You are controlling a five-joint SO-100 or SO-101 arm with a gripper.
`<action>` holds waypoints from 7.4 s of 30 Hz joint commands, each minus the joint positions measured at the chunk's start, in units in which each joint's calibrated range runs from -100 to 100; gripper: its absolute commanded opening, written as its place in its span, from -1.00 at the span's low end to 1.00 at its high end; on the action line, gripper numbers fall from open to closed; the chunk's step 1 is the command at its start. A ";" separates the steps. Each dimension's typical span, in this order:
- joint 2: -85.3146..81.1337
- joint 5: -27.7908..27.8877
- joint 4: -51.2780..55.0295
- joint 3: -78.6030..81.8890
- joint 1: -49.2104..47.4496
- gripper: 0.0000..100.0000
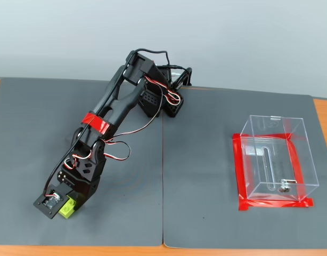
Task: Pick the green lego block and place it into the transparent box
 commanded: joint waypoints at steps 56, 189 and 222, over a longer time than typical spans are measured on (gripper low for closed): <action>-46.48 0.13 -0.23 11.77 -22.67 -0.71; -108.20 0.18 6.98 66.86 -32.00 -0.96; -126.85 -0.24 17.22 97.70 -32.74 -0.96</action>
